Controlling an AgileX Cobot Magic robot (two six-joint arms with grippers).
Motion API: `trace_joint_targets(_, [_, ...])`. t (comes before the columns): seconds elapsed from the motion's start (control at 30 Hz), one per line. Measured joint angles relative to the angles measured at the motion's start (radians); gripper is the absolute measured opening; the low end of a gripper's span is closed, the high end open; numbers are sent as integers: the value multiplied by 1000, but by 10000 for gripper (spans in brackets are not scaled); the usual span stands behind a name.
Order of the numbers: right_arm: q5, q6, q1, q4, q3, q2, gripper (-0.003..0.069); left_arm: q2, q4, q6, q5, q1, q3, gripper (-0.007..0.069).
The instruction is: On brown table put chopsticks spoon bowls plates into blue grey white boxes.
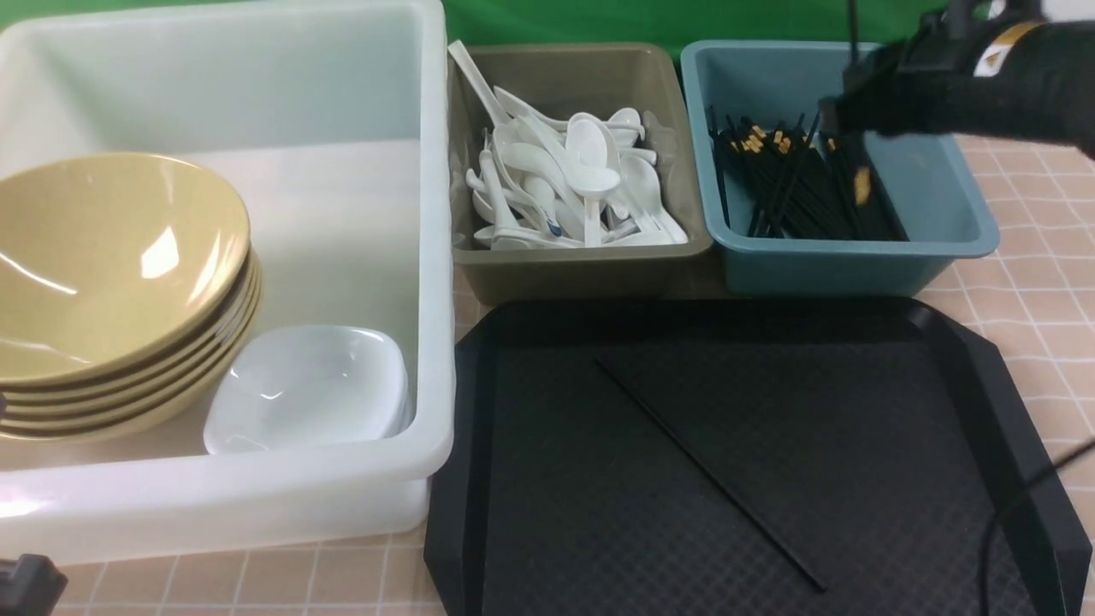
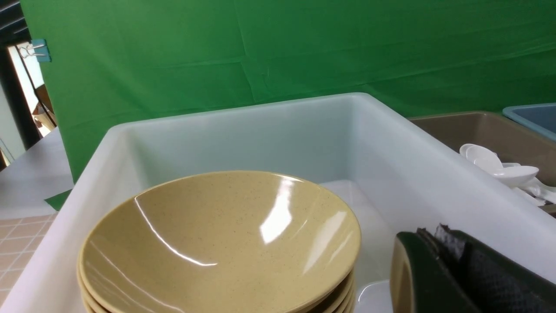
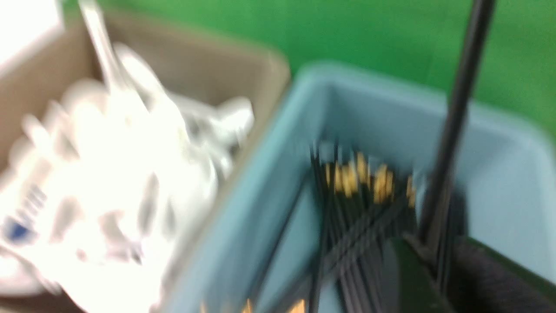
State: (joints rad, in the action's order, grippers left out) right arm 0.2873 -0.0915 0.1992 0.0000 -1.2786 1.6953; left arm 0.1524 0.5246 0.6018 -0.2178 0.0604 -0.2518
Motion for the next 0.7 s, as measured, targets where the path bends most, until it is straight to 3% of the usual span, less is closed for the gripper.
trace_joint_targets(0.07, [102,10,0,6,-29,33,316,0,0,0,0,0,0,1])
trace_joint_targets(0.13, [317,14,16,10,-79,53,360,0,0,0,-1,0,0,1])
trace_joint_targets(0.27, [580,-16,96,50,-82,45,370,0,0,0,-1,0,0,1])
trace_joint_targets(0.33, [645,-44,193,84,-11,38,362,0,0,0,-1,0,0,1])
trace_joint_targets(0.5, [572,-54,365,103,151,40,345,0,0,0,-1,0,0,1])
trace_joint_targets(0.7, [401,-62,416,92,226,99,296,0,0,0,-1,0,0,1])
